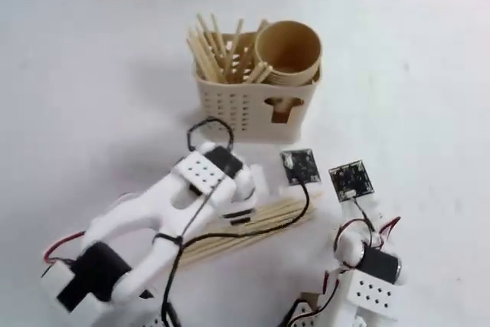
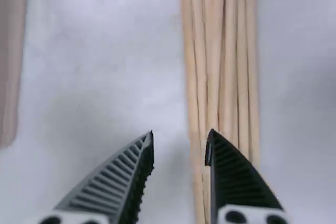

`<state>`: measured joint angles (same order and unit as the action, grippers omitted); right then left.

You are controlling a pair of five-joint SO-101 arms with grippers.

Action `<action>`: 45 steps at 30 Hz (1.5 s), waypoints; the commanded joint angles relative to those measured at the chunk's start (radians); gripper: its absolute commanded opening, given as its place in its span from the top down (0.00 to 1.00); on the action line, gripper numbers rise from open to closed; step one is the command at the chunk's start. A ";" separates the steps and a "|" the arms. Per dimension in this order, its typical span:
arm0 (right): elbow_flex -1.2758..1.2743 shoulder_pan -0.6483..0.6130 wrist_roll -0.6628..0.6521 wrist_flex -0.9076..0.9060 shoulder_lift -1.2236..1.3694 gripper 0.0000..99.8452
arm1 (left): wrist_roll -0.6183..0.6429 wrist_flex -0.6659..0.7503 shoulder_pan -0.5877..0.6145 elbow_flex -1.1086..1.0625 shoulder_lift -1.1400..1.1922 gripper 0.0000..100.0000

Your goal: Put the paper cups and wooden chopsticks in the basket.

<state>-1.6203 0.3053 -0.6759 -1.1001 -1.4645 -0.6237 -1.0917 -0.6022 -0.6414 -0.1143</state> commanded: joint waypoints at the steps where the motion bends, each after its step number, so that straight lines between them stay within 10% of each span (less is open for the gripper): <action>1: 0.068 0.013 -0.009 0.051 0.105 0.98 | 0.026 0.015 -0.025 0.009 0.079 0.82; 25: 0.095 0.013 -0.011 0.093 0.216 0.98 | -0.002 0.068 0.162 0.164 0.246 0.98; 45: 0.092 0.013 -0.011 0.104 0.216 0.98 | 0.002 -0.285 0.179 0.227 -0.446 0.98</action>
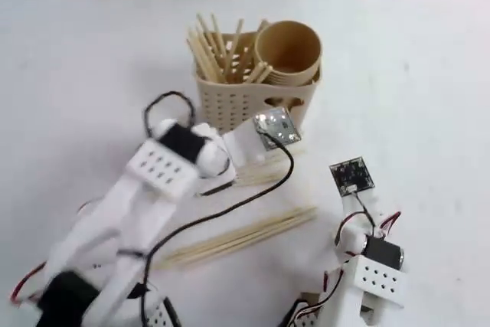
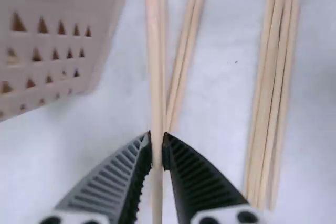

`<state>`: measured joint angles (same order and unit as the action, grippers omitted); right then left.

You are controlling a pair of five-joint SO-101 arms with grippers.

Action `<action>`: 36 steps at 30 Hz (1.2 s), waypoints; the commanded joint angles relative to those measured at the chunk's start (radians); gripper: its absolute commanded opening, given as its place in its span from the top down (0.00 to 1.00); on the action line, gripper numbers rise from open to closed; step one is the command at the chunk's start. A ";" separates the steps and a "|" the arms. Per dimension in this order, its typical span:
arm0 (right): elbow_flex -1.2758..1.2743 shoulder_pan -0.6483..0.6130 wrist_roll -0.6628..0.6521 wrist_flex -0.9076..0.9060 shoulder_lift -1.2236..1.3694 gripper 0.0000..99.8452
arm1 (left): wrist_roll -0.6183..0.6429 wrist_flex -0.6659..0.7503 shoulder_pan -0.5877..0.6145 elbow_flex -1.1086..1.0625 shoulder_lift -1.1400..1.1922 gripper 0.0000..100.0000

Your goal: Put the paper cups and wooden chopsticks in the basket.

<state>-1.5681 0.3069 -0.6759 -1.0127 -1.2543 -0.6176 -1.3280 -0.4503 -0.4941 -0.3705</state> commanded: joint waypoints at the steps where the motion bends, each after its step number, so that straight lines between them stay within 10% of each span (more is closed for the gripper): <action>1: 0.040 0.010 -0.011 0.016 0.005 0.98 | 0.002 -0.058 0.036 0.109 -0.229 0.98; 7: 0.040 0.007 -0.011 0.016 0.005 0.98 | 0.140 0.008 0.065 0.402 -0.341 0.98; 18: 0.034 0.008 -0.011 0.019 0.005 0.98 | 0.539 0.730 0.105 0.502 0.015 0.98; 36: 0.034 0.005 -0.011 0.019 0.005 0.98 | 0.674 0.761 0.228 0.347 0.062 0.91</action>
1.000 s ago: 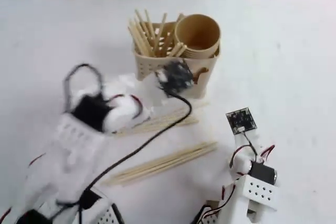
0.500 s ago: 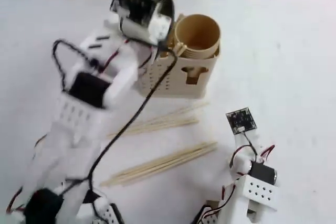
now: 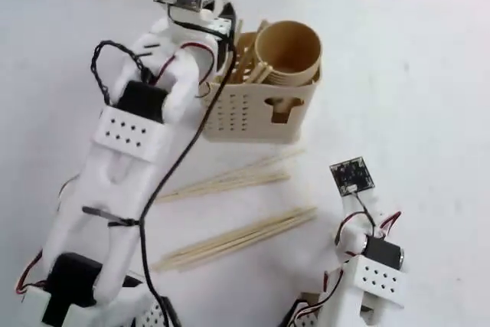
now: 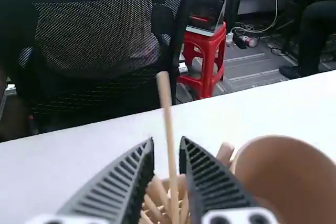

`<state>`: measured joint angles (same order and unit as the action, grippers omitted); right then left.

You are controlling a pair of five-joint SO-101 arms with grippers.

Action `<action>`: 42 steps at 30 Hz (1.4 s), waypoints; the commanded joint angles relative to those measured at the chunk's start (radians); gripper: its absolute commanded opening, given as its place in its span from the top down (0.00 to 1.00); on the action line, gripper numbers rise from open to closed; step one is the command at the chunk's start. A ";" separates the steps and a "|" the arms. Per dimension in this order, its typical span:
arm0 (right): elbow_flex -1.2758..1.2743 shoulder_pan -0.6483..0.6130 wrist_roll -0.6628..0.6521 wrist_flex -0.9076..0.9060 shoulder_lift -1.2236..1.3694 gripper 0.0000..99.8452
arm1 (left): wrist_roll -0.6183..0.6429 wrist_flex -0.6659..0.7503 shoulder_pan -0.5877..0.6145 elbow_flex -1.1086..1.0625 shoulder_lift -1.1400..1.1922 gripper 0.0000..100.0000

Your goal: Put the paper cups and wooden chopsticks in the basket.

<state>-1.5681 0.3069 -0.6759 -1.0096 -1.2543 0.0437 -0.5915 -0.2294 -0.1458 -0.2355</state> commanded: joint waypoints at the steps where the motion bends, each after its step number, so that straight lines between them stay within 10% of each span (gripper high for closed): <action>1: 0.034 0.005 -0.011 0.016 0.005 0.98 | 0.012 0.025 0.008 -0.006 -0.081 0.91; 6: 0.034 0.005 -0.011 0.016 0.005 0.98 | -0.003 -0.028 0.015 -0.009 -0.143 0.91; 19: 0.032 0.005 -0.011 0.016 0.005 0.98 | -0.423 -0.907 -0.059 -0.138 -0.446 0.91; 30: 0.032 0.005 -0.011 0.016 0.005 0.98 | -0.635 -0.577 -0.157 -0.640 -0.268 0.90; 42: 0.031 0.007 -0.011 0.016 0.005 0.98 | -0.641 -0.351 -0.180 -0.431 0.179 0.85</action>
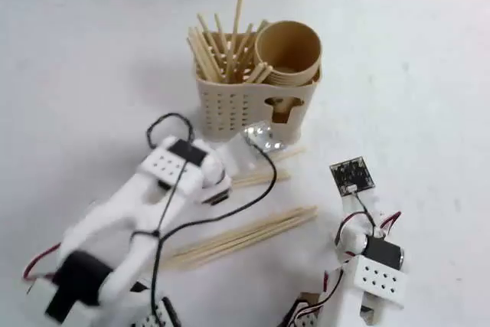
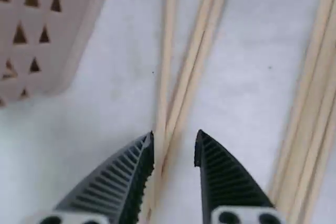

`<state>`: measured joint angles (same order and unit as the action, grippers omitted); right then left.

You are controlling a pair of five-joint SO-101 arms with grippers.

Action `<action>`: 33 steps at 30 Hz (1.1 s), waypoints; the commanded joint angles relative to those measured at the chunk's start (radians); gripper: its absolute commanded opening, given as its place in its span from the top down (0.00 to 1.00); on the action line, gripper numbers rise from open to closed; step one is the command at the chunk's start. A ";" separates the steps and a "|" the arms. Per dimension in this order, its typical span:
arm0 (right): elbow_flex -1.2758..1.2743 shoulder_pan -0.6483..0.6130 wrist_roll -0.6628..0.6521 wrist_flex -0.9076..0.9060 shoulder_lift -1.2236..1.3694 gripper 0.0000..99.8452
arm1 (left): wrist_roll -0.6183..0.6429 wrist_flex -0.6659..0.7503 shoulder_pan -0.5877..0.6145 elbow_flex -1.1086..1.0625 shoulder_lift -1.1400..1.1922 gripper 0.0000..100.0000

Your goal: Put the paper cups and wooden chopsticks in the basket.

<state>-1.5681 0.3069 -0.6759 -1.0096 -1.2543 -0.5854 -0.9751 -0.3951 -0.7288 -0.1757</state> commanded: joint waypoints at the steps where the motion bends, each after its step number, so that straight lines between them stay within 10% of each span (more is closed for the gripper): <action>1: 0.031 0.007 -0.011 0.016 0.005 0.98 | -0.012 0.034 -0.013 0.184 0.145 0.85; 33: 0.031 0.005 -0.011 0.016 0.005 0.98 | -0.008 -0.040 -0.012 0.338 0.409 0.97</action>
<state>-1.5681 0.3069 -0.6759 -1.0096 -1.2543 -0.5854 -0.9828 -0.4028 -0.4112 0.2371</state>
